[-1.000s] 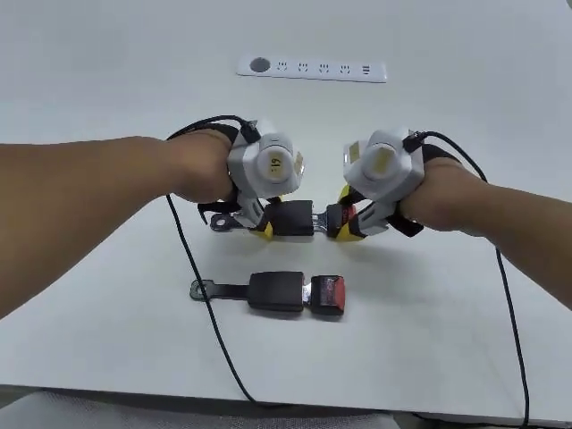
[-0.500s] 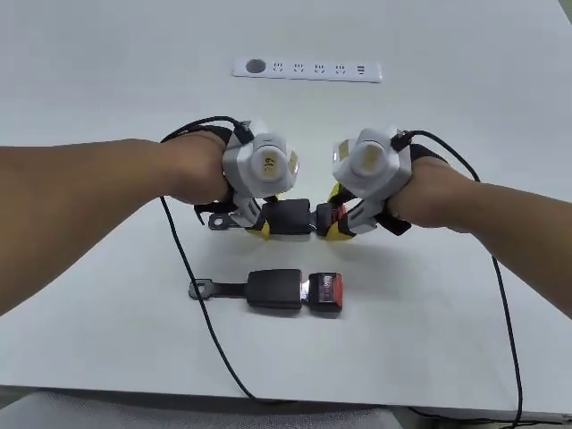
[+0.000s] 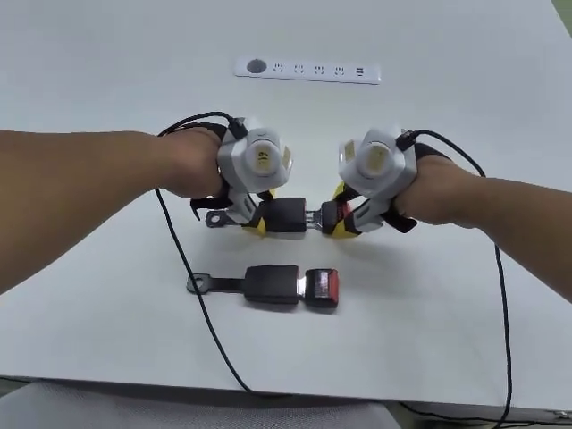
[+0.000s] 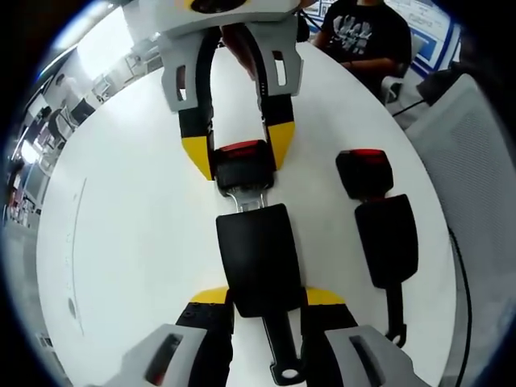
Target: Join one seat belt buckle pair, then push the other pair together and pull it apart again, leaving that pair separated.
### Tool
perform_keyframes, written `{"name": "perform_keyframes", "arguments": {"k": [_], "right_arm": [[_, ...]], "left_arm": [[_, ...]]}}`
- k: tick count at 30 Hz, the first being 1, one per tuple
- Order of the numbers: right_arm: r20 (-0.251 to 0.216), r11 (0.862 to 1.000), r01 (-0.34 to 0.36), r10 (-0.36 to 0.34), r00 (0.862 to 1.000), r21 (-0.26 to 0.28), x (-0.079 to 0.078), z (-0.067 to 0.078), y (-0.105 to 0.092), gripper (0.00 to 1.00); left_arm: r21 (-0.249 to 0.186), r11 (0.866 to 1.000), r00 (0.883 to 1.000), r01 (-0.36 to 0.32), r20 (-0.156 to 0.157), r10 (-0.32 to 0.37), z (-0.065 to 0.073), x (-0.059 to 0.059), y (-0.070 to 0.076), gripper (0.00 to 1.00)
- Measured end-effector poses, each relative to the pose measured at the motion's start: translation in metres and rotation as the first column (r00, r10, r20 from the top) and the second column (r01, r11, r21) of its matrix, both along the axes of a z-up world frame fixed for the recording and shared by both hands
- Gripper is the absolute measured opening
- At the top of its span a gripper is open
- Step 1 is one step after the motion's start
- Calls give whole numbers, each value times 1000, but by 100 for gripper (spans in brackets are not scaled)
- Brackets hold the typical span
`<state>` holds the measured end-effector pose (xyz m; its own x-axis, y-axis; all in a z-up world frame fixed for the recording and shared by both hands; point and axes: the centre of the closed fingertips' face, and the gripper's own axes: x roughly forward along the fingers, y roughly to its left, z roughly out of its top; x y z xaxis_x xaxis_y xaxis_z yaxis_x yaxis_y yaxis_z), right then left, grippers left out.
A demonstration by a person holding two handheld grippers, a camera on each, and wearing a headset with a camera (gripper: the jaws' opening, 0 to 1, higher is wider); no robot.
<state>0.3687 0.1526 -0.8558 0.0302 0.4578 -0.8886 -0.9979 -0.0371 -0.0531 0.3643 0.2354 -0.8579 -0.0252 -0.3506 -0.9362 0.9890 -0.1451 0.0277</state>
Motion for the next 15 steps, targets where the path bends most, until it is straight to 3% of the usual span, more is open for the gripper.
{"name": "perform_keyframes", "arguments": {"k": [6, 11, 15], "right_arm": [[2, 1000, 6, -6, 1000, -15, -2, 0, -9, 35], [5, 999, 32, -32, 999, -32, -6, 0, -35, 35], [30, 997, 27, -25, 999, -75, -8, -2, -58, 35]], "left_arm": [[-4, 1000, 1000, -5, 6, 5, 1, 0, -1, 32], [-17, 1000, 1000, -22, 17, 22, 1, -1, 0, 32], [-36, 999, 999, -27, 24, 28, 1, -1, 0, 32]]}}
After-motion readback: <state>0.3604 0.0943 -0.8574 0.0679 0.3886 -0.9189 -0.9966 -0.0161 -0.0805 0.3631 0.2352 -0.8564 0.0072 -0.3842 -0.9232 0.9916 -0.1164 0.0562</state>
